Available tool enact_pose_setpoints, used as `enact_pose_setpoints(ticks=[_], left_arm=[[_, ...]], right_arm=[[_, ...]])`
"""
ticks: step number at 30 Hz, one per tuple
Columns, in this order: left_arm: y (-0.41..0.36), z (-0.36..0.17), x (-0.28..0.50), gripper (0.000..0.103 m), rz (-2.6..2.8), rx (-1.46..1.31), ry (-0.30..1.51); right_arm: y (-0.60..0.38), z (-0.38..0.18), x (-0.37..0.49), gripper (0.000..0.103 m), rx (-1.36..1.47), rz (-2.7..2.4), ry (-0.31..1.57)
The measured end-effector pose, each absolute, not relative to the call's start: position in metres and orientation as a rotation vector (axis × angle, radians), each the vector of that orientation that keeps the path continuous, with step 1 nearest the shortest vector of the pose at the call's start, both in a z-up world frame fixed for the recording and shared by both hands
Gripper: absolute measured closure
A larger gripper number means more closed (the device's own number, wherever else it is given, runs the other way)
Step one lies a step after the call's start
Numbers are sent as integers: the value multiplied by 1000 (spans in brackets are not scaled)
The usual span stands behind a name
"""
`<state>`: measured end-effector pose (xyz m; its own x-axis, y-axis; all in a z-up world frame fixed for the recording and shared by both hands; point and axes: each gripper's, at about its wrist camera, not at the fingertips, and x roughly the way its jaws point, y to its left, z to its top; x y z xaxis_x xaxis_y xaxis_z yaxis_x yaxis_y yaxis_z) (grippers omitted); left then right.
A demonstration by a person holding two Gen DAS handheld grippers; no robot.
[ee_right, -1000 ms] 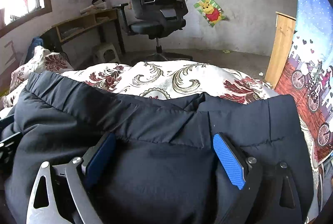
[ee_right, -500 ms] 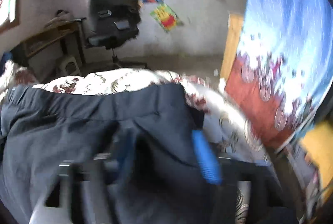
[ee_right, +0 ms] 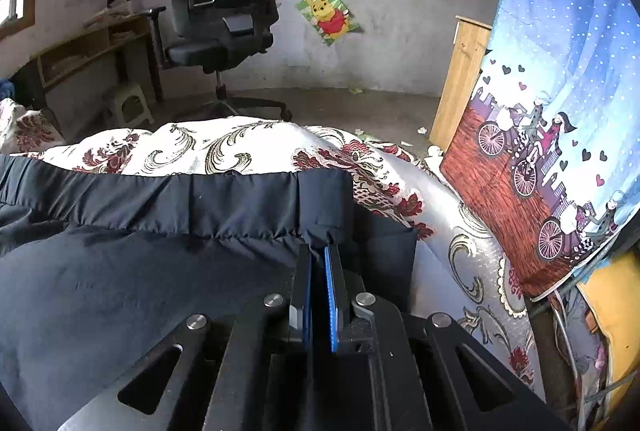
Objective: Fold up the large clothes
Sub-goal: 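Grasp the navy jacket edge with both grippers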
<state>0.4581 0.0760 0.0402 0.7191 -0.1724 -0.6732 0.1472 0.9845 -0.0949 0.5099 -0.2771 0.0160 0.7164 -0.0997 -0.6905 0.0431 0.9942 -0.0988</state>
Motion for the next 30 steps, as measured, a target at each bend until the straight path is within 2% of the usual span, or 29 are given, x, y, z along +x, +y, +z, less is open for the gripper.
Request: enact_pose_setpoints(ticks=[2,3,4,5,6,7,11,13,24,30], left_arm=[[81,43,457,1,-164,-35,740],[86,46,456,1,-152,-43,735],[91,48,456,1,-141,-54,732],[95,50,456,1,-132,-63,731],[100,53,457,1,-122,-71,731],[104,55,457,1,-111,-72,732],[116,59,459,1,-52,-47,744],[125,57,460,1,-30,-46,761],[150,40,465,1,5,-83,837],[147,37,465,1,-2,-59,838]], right_arm=[[-278,18,506,91,-80,-74,761],[-280,20,504,85,-71,-66,760],[-283,23,502,72,-60,-58,758],[-287,26,500,64,-41,-41,752],[-291,30,496,47,-19,-25,743],[-294,33,494,35,-3,-16,735],[-301,39,483,30,21,4,723],[-302,39,480,23,17,8,734],[-317,24,470,17,48,11,796],[-324,11,468,9,79,20,822]])
